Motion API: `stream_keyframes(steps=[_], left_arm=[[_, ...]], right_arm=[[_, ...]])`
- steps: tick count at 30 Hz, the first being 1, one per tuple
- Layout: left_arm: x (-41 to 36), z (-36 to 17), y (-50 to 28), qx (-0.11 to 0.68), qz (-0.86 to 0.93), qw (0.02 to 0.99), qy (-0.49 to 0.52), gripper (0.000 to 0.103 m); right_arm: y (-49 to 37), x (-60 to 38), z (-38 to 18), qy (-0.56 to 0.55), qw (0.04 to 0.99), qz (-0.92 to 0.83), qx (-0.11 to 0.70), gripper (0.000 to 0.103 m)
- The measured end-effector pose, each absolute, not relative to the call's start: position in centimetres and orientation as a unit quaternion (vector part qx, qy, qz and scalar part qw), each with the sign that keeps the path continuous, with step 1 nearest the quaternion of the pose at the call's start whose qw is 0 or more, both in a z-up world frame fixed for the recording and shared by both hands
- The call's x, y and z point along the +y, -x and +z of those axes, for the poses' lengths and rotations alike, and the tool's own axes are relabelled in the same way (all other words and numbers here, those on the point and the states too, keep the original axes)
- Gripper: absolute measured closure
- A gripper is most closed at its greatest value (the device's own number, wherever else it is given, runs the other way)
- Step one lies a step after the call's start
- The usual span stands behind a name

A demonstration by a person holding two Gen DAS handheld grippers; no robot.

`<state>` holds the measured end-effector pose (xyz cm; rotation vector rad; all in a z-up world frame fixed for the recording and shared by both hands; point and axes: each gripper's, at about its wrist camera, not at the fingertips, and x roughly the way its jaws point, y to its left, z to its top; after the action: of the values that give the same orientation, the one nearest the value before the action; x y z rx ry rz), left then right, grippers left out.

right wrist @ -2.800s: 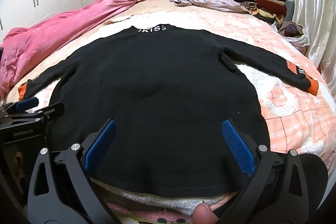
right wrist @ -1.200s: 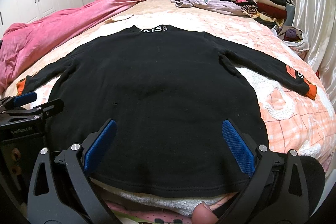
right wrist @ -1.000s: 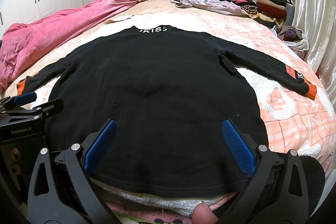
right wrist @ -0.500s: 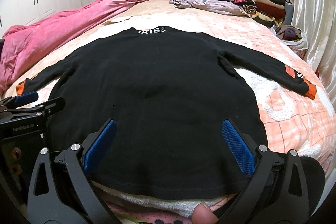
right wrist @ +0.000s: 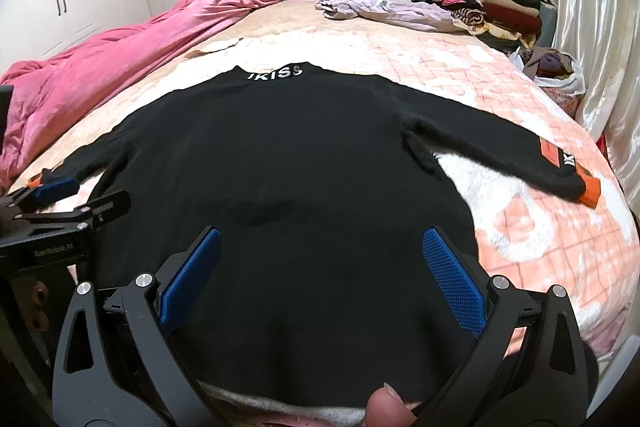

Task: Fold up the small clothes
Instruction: 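Reach the right tool to the orange sleeve cuff and close on it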

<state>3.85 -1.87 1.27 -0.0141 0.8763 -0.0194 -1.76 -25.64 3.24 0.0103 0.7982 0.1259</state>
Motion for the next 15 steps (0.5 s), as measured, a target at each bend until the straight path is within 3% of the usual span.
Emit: stream_keyframes(steps=[15], left_arm=[[-4.7,2.2,-9.8,0.429,-0.017,0.903,-0.007,0.004]], right_arm=[[-5.9,-27.8,4.2,-0.012,0.915,0.040,0.402,0.008]])
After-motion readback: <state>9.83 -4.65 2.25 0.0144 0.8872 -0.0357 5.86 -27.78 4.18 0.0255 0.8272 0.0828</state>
